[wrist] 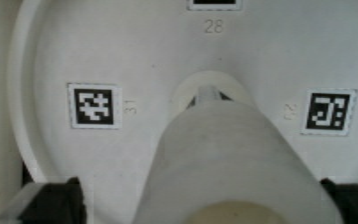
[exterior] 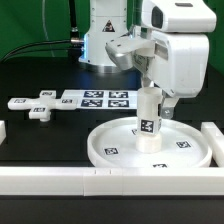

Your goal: Assemble round table

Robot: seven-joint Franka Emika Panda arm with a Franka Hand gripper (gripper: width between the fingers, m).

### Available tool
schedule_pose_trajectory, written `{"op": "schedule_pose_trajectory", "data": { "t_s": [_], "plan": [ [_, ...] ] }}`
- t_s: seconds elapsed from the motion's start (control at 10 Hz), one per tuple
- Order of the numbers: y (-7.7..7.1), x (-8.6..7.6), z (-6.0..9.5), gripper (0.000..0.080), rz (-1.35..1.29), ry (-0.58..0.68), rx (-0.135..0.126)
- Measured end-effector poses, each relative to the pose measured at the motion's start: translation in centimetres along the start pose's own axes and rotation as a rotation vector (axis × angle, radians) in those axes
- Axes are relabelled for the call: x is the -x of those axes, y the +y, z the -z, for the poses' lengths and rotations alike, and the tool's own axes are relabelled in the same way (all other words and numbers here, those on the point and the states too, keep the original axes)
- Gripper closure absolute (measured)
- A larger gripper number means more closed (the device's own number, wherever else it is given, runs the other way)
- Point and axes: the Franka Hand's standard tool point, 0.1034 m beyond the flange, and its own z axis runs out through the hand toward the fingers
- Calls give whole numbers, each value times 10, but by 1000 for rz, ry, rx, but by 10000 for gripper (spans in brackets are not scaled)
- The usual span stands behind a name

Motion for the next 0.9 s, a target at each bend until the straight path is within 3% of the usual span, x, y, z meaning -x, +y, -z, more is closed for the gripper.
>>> {"op": "schedule_pose_trajectory", "data": {
  "t_s": [0.3,0.5,0.6,0.9],
  "plan": [
    [-1,2,-1,150,64,-8,-2],
    [-3,4,-2,386,62,-8,-9],
    [-6,4,-3,386,61,-7,-21],
    [-6,5,-3,386,41,-8,-22]
  ]
}}
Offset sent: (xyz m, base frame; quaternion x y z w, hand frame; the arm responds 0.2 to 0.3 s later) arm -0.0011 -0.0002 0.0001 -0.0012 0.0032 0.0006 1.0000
